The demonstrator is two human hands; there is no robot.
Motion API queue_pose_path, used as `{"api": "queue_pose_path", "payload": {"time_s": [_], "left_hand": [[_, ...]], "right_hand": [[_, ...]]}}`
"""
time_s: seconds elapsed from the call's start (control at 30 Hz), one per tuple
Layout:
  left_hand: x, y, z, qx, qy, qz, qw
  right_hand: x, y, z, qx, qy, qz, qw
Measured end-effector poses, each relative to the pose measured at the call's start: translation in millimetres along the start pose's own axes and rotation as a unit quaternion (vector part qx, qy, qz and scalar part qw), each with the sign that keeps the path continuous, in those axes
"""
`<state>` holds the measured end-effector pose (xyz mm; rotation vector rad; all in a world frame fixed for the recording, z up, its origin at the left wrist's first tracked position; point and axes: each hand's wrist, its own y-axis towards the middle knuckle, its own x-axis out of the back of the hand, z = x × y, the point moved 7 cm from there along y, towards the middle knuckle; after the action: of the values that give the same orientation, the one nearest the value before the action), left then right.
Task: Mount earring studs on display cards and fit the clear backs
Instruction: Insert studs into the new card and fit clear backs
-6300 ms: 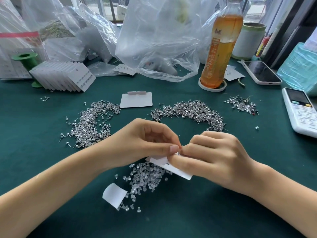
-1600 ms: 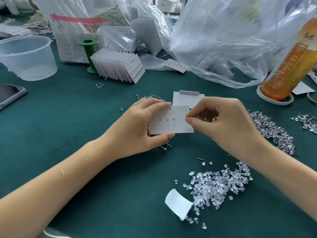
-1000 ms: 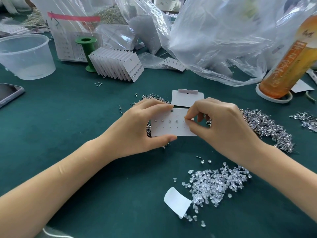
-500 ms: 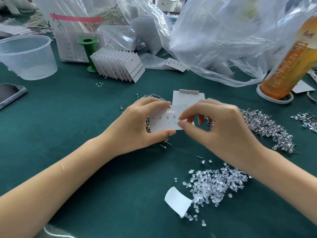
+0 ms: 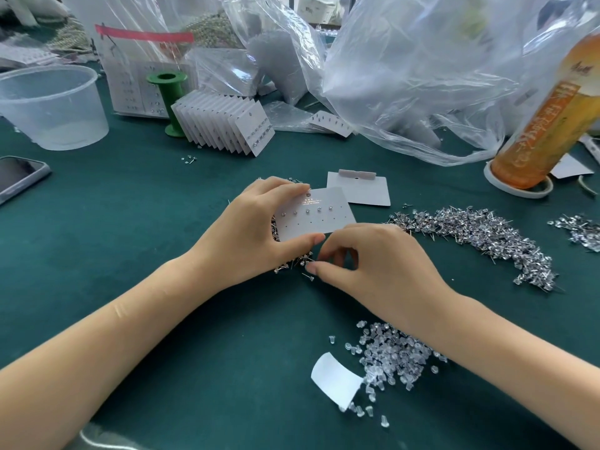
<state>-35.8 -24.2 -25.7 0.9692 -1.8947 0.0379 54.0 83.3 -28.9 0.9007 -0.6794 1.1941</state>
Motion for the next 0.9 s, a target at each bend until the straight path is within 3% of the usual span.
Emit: {"api": "queue_pose_path", "payload": {"time_s": [0.3, 0.6, 0.9], "left_hand": [[-0.2, 0.1, 0.3, 0.001, 0.006, 0.001, 1.000], [-0.1, -0.2, 0.0, 0.004, 0.007, 0.005, 1.000], [-0.8, -0.2, 1.2, 0.011, 0.009, 0.012, 1.000]], "right_hand": [[1.2, -2.8, -0.2, -0.009, -0.007, 0.010, 1.000], [-2.4, -4.4, -5.3, -0.015, 0.053, 0.080, 0.995], [-2.2, -5.2, -6.0, -0.018, 0.094, 0.073, 0.993]]}}
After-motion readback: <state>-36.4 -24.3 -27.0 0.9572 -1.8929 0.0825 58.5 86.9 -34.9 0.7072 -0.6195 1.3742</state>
